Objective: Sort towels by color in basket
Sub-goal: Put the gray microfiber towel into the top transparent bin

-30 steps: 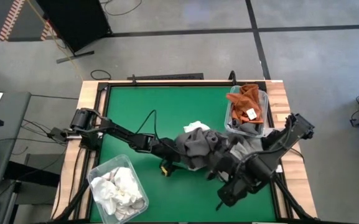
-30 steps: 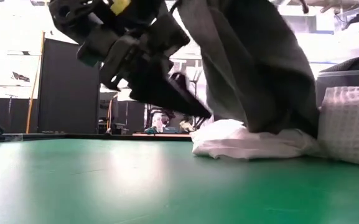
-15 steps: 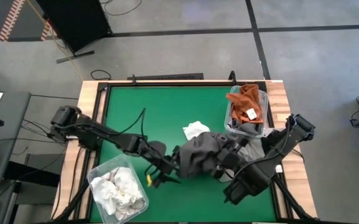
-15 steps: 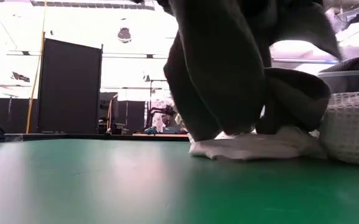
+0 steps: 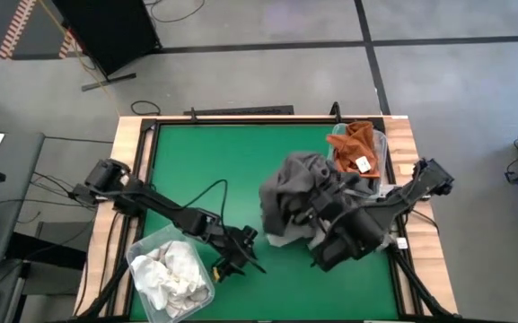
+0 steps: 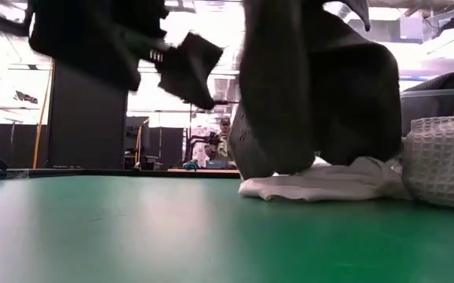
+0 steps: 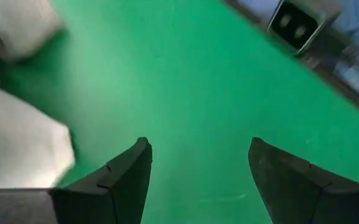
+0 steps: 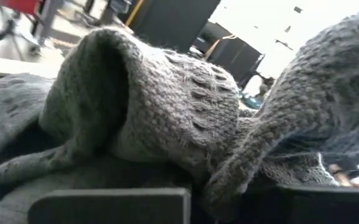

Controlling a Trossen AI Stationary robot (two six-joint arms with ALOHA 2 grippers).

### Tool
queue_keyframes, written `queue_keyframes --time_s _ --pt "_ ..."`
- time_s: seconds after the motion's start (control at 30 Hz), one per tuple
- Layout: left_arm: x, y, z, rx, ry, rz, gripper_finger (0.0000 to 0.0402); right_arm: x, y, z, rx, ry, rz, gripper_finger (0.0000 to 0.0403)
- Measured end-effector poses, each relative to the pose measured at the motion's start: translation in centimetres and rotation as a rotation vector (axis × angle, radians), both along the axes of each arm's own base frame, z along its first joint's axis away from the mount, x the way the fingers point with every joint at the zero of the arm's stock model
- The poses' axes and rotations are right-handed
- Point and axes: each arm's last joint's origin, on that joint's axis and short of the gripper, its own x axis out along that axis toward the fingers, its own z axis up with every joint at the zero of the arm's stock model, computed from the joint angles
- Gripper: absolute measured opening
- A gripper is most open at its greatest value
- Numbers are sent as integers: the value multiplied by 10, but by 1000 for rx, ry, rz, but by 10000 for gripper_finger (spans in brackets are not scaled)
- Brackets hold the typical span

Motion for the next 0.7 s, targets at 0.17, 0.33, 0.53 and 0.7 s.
queue_keyframes --time_s 0.17,0.33,0.53,0.7 --pt "6 -1 -27 41 57 47 254 -6 -28 26 -18 21 -68 49" --pt "14 4 -42 118 31 199 254 -27 -56 54 -7 -3 -126 49" --pt "28 31 -31 179 -125 540 254 -65 -74 80 47 -58 -118 49" --pt "48 57 -8 95 -364 629 254 -91 -78 93 105 -103 -65 49"
